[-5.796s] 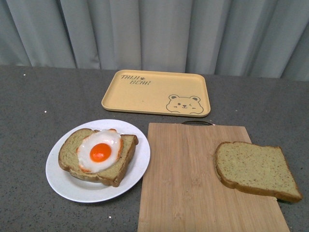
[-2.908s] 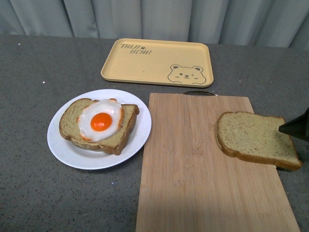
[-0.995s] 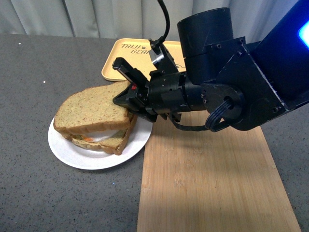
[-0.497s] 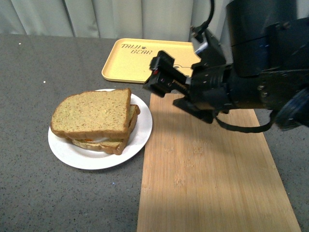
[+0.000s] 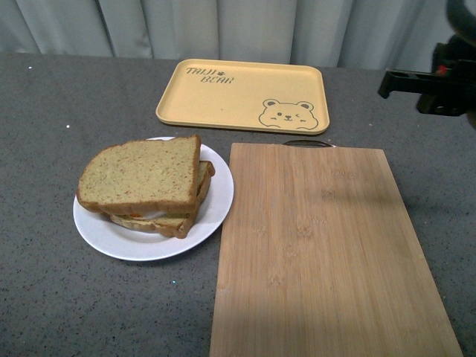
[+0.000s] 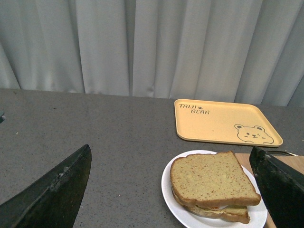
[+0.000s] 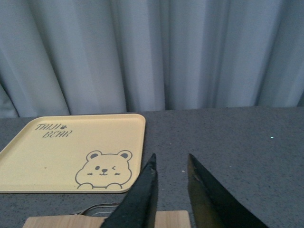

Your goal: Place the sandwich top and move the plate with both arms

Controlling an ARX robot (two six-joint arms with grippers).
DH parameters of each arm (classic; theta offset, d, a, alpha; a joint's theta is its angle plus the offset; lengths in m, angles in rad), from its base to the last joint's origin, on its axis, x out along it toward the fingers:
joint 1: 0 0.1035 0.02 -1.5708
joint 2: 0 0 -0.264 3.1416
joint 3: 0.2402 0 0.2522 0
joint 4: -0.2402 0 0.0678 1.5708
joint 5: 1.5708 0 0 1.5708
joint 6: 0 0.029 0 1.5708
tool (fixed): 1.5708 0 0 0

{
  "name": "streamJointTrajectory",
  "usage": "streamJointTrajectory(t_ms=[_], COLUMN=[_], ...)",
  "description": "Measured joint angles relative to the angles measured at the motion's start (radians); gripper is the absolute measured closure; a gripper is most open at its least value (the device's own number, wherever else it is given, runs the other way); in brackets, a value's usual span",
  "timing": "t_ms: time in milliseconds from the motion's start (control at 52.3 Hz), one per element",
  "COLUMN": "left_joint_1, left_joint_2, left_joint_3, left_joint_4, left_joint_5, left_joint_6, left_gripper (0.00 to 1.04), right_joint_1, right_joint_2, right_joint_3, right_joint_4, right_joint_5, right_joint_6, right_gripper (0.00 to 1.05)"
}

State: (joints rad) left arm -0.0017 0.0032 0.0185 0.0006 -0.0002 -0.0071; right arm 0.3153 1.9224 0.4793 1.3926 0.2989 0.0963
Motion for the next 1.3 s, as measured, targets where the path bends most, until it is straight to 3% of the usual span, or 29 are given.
streamJointTrajectory(t_ms=[77,134,210,383,689,765,842,1301], left_joint_1=[0.0,0.0,0.0,0.0,0.0,0.0,0.0,0.0], left_joint_2=[0.0,0.0,-0.002,-0.003,-0.003,-0.003,-0.003,-0.003], left_joint_3=[0.0,0.0,0.0,0.0,0.0,0.0,0.0,0.0], left_joint_4=[0.0,0.0,0.0,0.0,0.0,0.0,0.0,0.0], left_joint_5=[0.0,0.0,-0.002,0.001,0.0,0.0,0.0,0.001], left_joint_6=[0.0,0.0,0.0,0.0,0.0,0.0,0.0,0.0], left_gripper=[0.07,0.07,0.07,0.07,0.07,0.07,0.07,0.07], right_joint_1=[-0.011,-0.017,-0.092,-0.177,-0.229,-0.278,-0.31,-0.313], right_joint_2=[-0.008,-0.014,-0.203,-0.536,-0.837,-0.938,-1.053,-1.407], right_joint_3=[-0.024,-0.04,-0.214,-0.382,-0.457,-0.454,-0.455,-0.475], right_joint_4=[0.003,0.002,-0.031,-0.12,-0.35,-0.472,-0.578,-0.884], right_joint_5=[0.002,-0.007,-0.13,-0.158,-0.222,-0.289,-0.291,-0.299], right_joint_6=[-0.004,-0.011,-0.062,-0.084,-0.092,-0.093,-0.092,-0.093], right_gripper=[1.04,1.04,1.04,1.04,1.04,1.04,1.04,1.04])
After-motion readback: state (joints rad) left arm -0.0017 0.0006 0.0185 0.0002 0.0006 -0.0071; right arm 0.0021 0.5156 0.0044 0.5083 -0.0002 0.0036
